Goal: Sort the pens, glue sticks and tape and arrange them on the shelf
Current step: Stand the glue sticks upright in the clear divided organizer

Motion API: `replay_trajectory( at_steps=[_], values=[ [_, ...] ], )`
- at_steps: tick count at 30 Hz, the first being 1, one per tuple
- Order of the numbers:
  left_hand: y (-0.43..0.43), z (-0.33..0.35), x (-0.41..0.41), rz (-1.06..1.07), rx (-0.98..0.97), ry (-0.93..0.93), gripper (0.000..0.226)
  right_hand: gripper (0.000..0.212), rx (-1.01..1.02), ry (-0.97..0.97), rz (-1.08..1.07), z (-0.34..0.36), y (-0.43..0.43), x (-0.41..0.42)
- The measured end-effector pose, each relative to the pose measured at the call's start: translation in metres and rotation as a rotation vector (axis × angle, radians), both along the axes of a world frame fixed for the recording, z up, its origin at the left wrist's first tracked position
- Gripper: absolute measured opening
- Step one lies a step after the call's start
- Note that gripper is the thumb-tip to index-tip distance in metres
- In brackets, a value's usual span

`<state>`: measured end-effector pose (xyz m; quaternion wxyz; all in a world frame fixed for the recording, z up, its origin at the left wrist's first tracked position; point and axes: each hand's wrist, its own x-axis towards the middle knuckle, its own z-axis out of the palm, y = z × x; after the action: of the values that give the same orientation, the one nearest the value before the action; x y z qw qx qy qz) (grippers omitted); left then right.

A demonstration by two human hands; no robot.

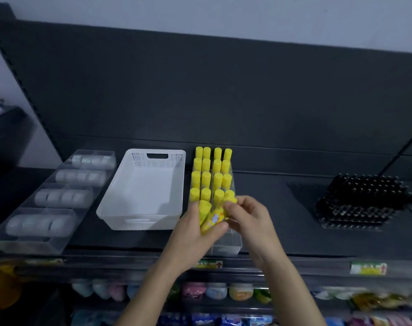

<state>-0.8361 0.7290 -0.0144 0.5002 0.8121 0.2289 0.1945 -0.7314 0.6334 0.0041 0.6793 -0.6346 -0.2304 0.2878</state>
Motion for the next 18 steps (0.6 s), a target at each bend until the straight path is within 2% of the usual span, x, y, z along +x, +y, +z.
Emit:
replay_trajectory(
  at_steps=[2,3,6,7,13,15,18],
  values=[
    [0.005,-0.003,-0.001,0.005,-0.076,-0.020,0.018,0.014,0.070,0.154,-0.071,0.004,-0.003,0.007],
    [0.008,-0.006,-0.002,0.016,-0.088,-0.019,0.020,0.014,0.096,0.229,-0.097,0.004,-0.005,0.010],
    [0.018,-0.014,-0.004,0.018,-0.034,0.038,0.045,0.022,0.032,0.325,-0.119,-0.003,-0.007,0.016],
    [0.019,-0.014,-0.005,0.029,-0.030,0.044,0.045,0.026,-0.043,0.280,-0.102,-0.008,-0.007,0.016],
    [0.025,-0.014,-0.012,0.173,-0.095,-0.025,0.010,0.037,-0.470,-0.068,-0.029,-0.020,-0.005,0.019],
    [0.026,-0.015,-0.013,0.187,-0.111,-0.006,0.010,0.037,-0.583,-0.169,0.022,-0.017,-0.007,0.023],
    [0.029,-0.016,-0.015,0.183,-0.156,-0.008,0.015,0.027,-0.645,-0.174,0.083,-0.013,-0.010,0.026]
  ],
)
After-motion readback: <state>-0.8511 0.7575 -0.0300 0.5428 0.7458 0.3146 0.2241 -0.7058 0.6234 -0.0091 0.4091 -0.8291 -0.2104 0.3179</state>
